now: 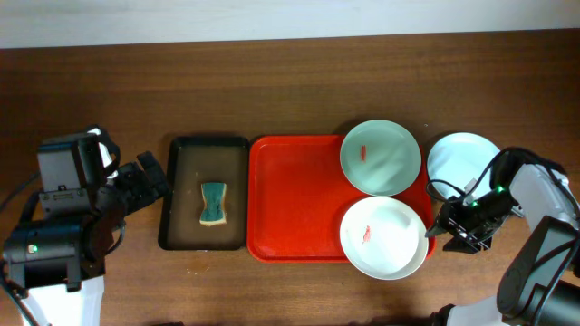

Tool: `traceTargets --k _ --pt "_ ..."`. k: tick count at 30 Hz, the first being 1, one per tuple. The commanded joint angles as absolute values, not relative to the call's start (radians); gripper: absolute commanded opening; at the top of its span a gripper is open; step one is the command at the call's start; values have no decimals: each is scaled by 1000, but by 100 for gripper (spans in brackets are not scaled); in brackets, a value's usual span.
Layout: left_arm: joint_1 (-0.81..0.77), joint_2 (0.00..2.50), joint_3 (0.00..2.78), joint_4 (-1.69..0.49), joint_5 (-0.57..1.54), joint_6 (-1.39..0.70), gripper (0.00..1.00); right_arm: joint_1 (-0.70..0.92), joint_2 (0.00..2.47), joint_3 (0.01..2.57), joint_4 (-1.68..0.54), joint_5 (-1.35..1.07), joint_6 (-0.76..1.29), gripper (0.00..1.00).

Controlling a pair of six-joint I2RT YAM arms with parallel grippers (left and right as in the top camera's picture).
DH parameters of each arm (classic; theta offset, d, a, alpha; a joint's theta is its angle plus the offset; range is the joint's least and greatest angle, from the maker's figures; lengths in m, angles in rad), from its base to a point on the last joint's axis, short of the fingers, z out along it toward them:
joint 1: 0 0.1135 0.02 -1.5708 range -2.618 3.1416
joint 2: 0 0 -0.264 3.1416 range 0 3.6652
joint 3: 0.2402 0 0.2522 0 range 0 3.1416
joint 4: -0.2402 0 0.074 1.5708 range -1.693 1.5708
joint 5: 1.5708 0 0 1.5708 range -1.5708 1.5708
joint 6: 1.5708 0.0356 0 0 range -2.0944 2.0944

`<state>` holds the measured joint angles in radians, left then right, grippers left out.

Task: Clean dirty plates on tray and stack at the side
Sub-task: 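Carry the plate right and set it on the table beside the tray, then move the right gripper back to the white plate on the tray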

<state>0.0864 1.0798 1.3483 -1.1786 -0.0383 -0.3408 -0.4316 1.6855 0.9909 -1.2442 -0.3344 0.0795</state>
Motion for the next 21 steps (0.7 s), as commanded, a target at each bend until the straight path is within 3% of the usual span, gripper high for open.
traceTargets --k 1,6,15,17,21 --pt "91 1073 1351 -1177 -49 -351 99 -405 1673 985 -1241 -329 86 41" --pt "91 1073 1351 -1177 -49 -351 99 -311 1673 981 -1225 -201 200 41" --pt "91 1073 1351 -1177 -49 -351 99 -201 1673 978 -1219 -186 209 39" --pt "91 1073 1351 -1177 -49 -351 99 -201 1673 964 -1212 -186 220 29" --pt "91 1073 1351 -1177 -49 -351 99 -201 1673 957 -1208 -186 245 27"
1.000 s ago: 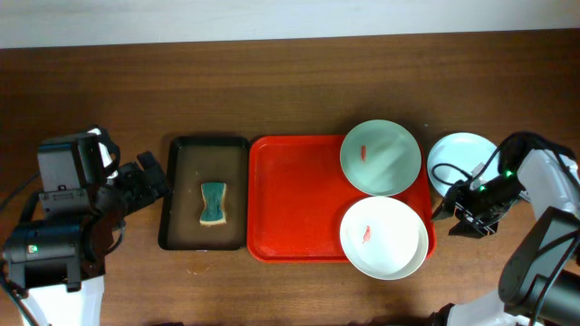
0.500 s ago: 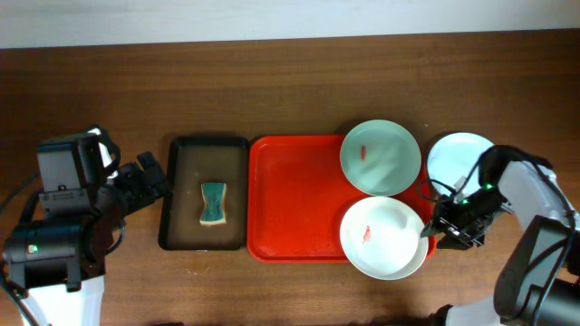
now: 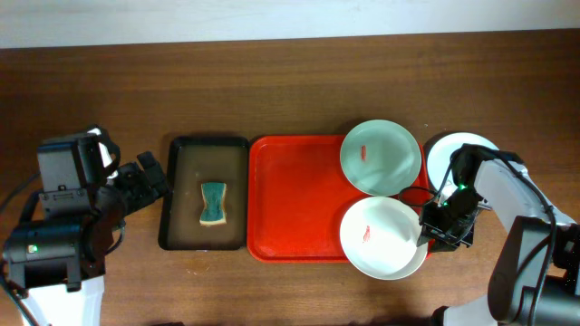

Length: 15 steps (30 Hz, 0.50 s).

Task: Clean dirty plates on tray and stack at the side
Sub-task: 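Move the right gripper back to the white plate on the tray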

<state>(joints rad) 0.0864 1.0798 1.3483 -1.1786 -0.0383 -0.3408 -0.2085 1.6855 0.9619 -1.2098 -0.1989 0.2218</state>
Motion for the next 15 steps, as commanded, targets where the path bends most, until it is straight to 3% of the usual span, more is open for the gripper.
traceTargets --k 1,12,14,15 --pt "91 1073 1351 -1177 -49 -351 99 -201 1673 957 -1207 -186 245 24" --pt "91 1073 1351 -1177 -49 -351 99 -171 1673 925 -1180 -164 277 24" --pt "91 1073 1351 -1177 -49 -351 99 -148 1673 909 -1156 -160 281 20" --pt "91 1073 1351 -1177 -49 -351 99 -133 1673 902 -1148 -161 302 10"
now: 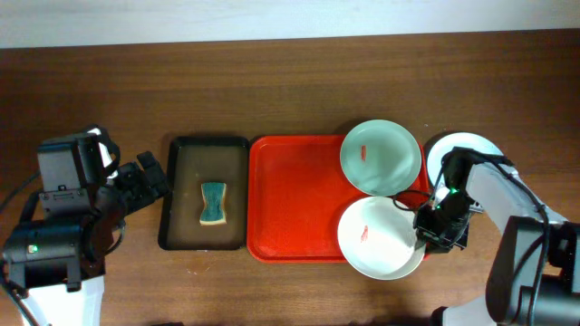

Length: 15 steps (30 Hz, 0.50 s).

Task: Clean dirty plates on tray and stack at the side
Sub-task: 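Move the right gripper back to the white plate on the tray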

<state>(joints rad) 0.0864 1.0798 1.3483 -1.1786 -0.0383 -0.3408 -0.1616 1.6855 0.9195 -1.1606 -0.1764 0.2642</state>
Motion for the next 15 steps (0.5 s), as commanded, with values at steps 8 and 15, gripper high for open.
traceTargets --k 8,15 --pt "91 1073 1351 -1177 -49 -351 99 41 1673 902 -1045 -346 305 4" --pt "91 1073 1351 -1177 -49 -351 99 269 1673 902 -743 -316 381 4"
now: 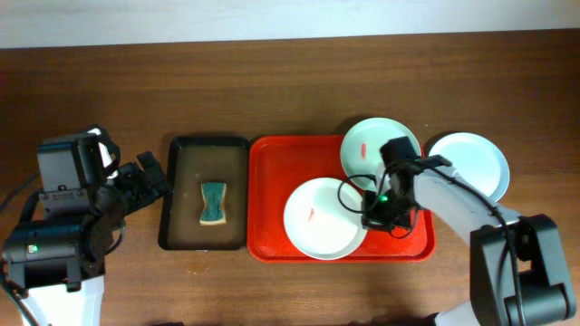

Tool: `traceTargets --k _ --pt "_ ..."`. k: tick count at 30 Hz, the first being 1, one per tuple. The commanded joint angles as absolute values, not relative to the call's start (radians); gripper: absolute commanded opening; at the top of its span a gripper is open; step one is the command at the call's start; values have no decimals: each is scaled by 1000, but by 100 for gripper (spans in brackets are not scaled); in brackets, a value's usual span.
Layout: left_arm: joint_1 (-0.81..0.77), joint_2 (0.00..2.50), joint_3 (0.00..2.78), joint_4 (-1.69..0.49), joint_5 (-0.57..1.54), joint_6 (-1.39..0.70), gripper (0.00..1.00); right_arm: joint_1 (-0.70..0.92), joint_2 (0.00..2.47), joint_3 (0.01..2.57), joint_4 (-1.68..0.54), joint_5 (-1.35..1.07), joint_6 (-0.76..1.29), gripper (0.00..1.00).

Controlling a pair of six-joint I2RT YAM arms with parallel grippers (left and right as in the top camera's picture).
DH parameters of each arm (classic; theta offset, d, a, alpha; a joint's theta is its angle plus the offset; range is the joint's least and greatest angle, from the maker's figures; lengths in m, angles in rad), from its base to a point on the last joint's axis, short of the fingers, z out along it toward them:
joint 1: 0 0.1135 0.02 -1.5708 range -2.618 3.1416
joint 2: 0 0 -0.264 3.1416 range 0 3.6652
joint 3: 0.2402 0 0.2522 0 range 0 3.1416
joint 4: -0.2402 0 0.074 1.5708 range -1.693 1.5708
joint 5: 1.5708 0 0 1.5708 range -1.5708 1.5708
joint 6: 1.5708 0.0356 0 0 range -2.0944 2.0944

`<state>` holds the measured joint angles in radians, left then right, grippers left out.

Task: Clean dirty plates on tray and stack at the side
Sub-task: 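Move the right gripper back to the white plate on the tray, then grasp the white plate rim and drag it toward the tray center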

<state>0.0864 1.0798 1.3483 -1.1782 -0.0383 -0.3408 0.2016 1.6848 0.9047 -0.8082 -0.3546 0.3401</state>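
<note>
A white plate (317,222) with a red smear lies in the middle of the red tray (272,163). My right gripper (366,215) is at the plate's right rim and looks shut on it; the wrist hides the fingertips. A pale green plate (385,145) with a red smear rests on the tray's far right corner. One clean white plate (471,163) sits on the table to the right of the tray. A teal and tan sponge (213,202) lies in the black basin (181,149). At the basin's left, my left gripper (152,177) is open and holds nothing.
The black basin stands directly against the tray's left edge. The right arm reaches over the tray's right side, just below the green plate. The left arm's base and camera housing fill the table's left end.
The right gripper has moved left, further over the tray, and the white plate has moved with it from the tray's near right corner to the middle. The left arm is unchanged.
The right gripper was first off the tray's right edge, clear of the white plate. Then it stood at the plate's right rim, and the plate was nudged slightly left. Now plate and gripper are in the tray's middle. The left arm, sponge and other plates stayed put.
</note>
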Motion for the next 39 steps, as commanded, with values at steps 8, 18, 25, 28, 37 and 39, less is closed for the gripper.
traceTargets --k 8,18,25,28,37,39 --pt "91 1073 1351 -1177 -49 -351 99 295 1673 1100 -770 -185 371 47" --pt "91 1073 1351 -1177 -49 -351 99 295 1674 1121 -1089 -179 402 62" --pt "91 1073 1351 -1177 -49 -351 99 381 1674 1098 -1054 -170 432 64" --pt "91 1073 1351 -1177 -49 -351 99 395 1675 1097 -1033 -113 460 64" --pt "91 1073 1351 -1177 -49 -351 99 433 1675 979 -867 -99 480 33" --pt "91 1073 1351 -1177 -49 -351 99 439 1675 974 -820 -99 481 18"
